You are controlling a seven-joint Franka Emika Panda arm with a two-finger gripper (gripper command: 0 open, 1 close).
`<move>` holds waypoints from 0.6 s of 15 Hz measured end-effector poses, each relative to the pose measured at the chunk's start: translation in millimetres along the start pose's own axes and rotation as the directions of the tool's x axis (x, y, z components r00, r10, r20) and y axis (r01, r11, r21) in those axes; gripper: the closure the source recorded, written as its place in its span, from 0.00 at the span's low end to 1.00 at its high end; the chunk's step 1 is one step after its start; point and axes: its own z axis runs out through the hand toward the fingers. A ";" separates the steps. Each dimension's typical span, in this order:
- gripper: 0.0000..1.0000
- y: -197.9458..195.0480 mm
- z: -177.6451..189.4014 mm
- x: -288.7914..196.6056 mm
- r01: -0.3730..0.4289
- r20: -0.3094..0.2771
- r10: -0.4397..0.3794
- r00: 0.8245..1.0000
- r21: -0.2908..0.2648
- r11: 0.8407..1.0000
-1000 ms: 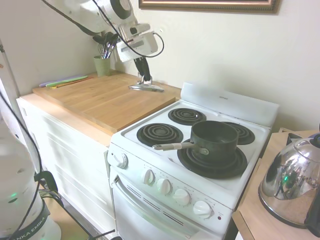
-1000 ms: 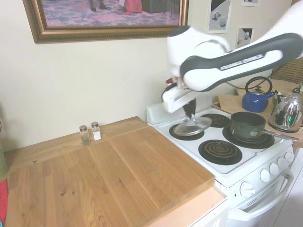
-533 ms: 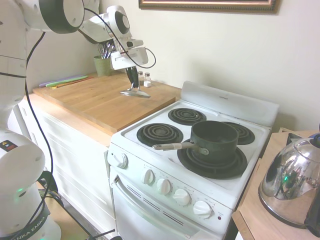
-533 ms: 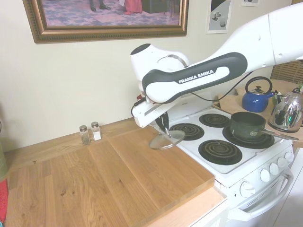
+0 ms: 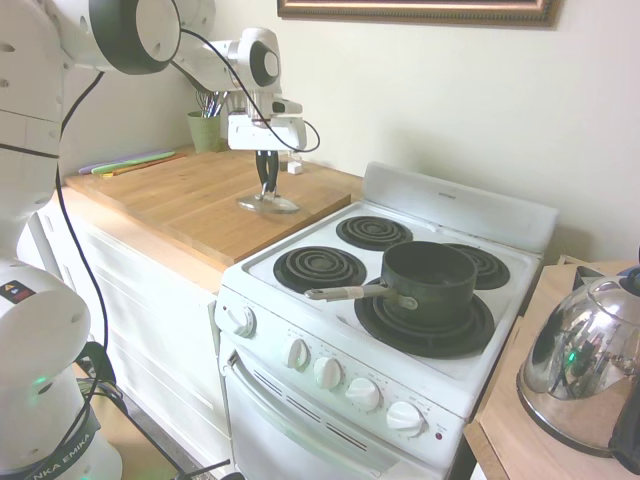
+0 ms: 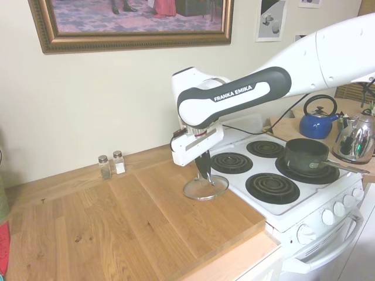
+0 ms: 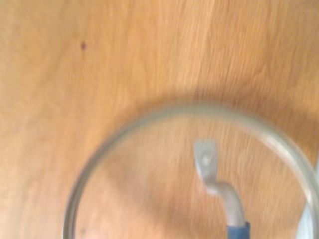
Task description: Uncover the lid of the pot
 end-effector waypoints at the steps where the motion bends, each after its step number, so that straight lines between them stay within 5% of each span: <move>1: 1.00 2.8 10.3 8.6 -0.001 0.016 0.001 1.000 -0.003 1.000; 3: 1.00 7.9 16.4 21.6 -0.003 0.031 0.003 1.000 0.002 1.000; 4: 0.00 9.6 16.8 23.9 0.004 0.033 -0.005 0.999 0.004 1.000; 9: 0.00 9.8 17.1 23.9 0.040 0.042 -0.040 0.998 -0.005 0.999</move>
